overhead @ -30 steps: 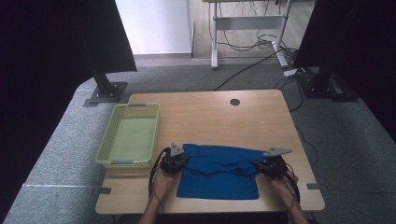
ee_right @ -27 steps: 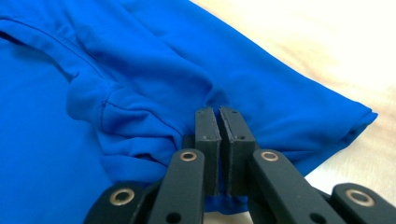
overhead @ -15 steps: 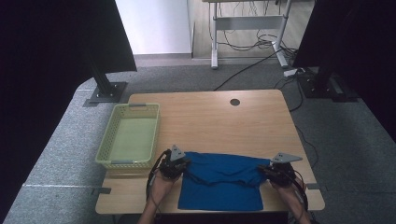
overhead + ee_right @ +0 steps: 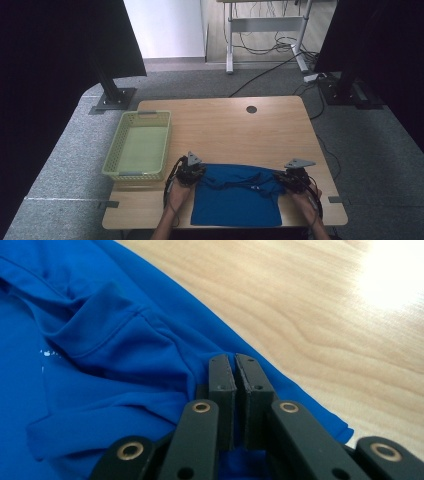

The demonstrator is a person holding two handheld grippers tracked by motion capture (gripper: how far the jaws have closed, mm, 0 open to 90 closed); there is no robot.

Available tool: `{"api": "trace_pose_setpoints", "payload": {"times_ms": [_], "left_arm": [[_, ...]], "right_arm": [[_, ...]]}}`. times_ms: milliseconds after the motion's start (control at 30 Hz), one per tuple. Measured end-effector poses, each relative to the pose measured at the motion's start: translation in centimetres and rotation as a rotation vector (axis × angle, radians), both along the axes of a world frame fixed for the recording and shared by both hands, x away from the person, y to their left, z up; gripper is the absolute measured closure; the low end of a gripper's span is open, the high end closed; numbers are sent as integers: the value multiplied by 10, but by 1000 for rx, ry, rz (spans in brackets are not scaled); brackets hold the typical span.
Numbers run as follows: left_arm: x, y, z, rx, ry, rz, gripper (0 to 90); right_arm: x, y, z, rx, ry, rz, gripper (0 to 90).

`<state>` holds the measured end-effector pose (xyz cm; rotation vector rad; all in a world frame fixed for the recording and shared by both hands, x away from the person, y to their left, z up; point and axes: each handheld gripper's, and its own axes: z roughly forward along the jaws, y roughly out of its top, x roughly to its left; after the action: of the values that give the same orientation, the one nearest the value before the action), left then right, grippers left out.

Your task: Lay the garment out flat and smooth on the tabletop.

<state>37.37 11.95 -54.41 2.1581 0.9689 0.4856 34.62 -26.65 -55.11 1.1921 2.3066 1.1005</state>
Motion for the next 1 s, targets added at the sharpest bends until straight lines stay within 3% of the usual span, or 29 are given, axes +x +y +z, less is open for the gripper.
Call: {"api": "trace_pose_setpoints", "payload": {"times_ms": [100, 300, 367, 433, 533, 600, 700, 833, 933, 1000], "left_arm": [[-12, 0, 1, 18, 7, -22, 849], [-33, 3, 1, -1, 24, -59, 850], [-36, 3, 2, 7, -2, -62, 865], [-34, 4, 9, -6, -38, -54, 875], [-24, 7, 24, -59, -90, -24, 877], [-18, 6, 27, -55, -111, -6, 877], [-6, 3, 18, -61, -93, 13, 876], [4, -3, 0, -26, -55, 20, 869], [0, -2, -6, -25, -43, 14, 865], [-4, -1, -5, -11, -34, 2, 865]], "right_arm": [[-9, -2, 0, 4, 7, 17, 856], [-26, -7, -1, 21, 23, 38, 854], [-29, -8, 0, 26, 27, 48, 851], [-31, -9, 2, 15, 5, 61, 852], [-26, -11, 9, 35, -28, 42, 853], [-20, -12, 15, 49, -48, 20, 854], [-6, -11, 18, 51, -51, -4, 854], [7, -7, 6, 18, -6, -14, 854], [6, -4, -2, -2, 8, -10, 853], [2, -6, -4, 20, 7, -9, 853]]}}
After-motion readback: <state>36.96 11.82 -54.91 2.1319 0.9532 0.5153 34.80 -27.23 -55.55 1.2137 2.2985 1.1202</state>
